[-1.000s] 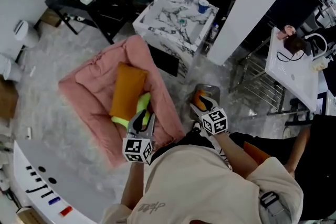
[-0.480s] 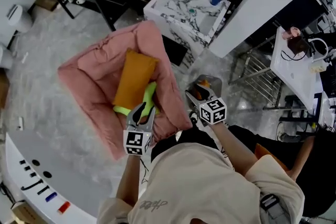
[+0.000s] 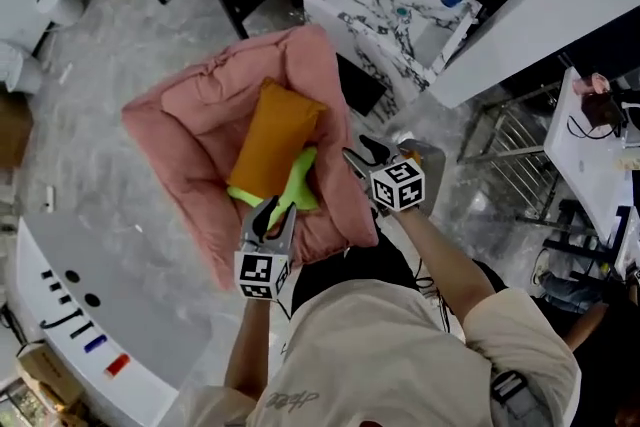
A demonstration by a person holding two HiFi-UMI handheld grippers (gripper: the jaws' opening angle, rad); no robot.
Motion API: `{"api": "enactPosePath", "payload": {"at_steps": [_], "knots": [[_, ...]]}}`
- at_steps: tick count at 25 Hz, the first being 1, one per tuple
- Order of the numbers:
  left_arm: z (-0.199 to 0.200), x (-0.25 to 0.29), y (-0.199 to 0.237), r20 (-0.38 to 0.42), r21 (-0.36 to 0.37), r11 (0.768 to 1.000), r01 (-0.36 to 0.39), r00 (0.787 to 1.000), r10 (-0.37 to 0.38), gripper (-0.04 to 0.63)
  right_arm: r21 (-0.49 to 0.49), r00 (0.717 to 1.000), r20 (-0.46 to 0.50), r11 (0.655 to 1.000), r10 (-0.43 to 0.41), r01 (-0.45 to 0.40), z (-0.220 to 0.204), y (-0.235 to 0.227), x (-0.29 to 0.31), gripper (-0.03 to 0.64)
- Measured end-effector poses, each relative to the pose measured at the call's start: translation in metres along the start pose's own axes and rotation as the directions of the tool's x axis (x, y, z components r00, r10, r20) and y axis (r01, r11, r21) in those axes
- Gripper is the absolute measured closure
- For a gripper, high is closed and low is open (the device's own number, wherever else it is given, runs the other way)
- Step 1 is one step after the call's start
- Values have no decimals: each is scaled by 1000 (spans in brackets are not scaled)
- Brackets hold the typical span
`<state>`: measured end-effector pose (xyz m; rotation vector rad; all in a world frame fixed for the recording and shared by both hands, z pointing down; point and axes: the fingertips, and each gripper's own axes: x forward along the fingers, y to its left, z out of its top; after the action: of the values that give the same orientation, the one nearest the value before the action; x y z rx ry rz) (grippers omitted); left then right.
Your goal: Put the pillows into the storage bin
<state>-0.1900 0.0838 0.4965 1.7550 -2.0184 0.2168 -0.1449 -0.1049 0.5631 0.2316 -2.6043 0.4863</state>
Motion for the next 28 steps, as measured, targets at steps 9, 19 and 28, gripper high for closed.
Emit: {"api": "enactPosePath", "payload": {"at_steps": [9, 19, 28], "knots": [[1, 5, 1, -54, -63, 993, -103, 994, 100, 443, -23, 994, -54, 995, 98, -99, 1, -31, 81, 396], [-19, 16, 4, -133, -127, 978, -165, 980, 148, 443, 49, 976, -87, 980, 198, -194, -10, -47, 139, 396], [-27, 20, 9, -155, -150, 971, -184, 975, 161, 443, 194, 973, -73, 960, 218, -200, -10, -49, 163, 403]]}}
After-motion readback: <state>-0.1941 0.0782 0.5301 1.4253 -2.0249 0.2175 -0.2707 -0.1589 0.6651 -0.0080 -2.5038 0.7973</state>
